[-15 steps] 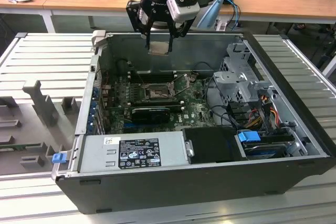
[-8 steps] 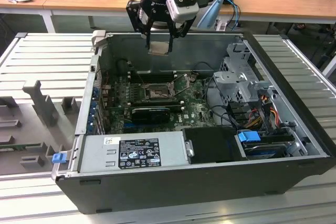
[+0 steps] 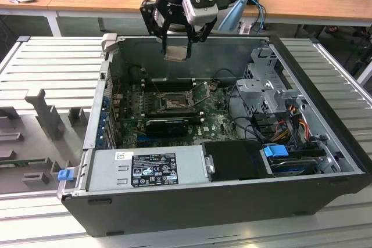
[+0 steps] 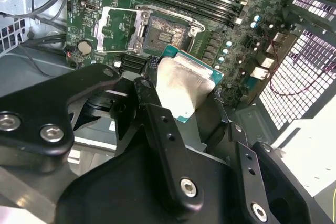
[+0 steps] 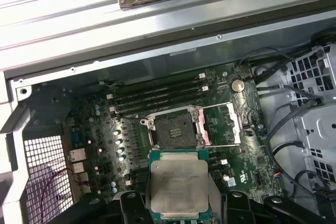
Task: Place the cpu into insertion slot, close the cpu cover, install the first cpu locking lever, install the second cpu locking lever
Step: 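Place the cpu into insertion slot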
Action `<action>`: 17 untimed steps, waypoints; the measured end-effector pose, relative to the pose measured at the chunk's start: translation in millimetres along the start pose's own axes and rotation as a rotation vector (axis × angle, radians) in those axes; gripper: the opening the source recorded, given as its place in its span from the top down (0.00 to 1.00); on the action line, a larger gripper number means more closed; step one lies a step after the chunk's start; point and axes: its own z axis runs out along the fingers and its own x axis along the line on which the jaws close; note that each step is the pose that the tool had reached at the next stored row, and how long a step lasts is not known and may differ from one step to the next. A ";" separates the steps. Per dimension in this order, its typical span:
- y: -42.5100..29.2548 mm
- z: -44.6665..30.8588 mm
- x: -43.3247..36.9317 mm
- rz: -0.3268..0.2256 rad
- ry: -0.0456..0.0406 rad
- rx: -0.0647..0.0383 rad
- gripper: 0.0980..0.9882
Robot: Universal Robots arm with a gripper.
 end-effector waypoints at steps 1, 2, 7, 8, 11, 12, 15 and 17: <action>-0.1 0.5 0.0 0.000 0.0000 0.000 0.52; -0.1 1.1 0.0 0.000 0.0000 0.000 0.52; -0.2 2.3 0.0 0.030 -0.0028 0.000 0.52; -0.2 2.3 -0.1 0.033 -0.0030 0.000 0.52; -0.2 2.4 0.0 0.048 -0.0043 0.000 0.52; -0.2 2.4 0.0 0.056 -0.0051 0.000 0.52; -0.2 2.6 0.0 0.083 -0.0075 -0.001 0.52; -0.2 2.7 -0.1 0.098 -0.0089 -0.001 0.52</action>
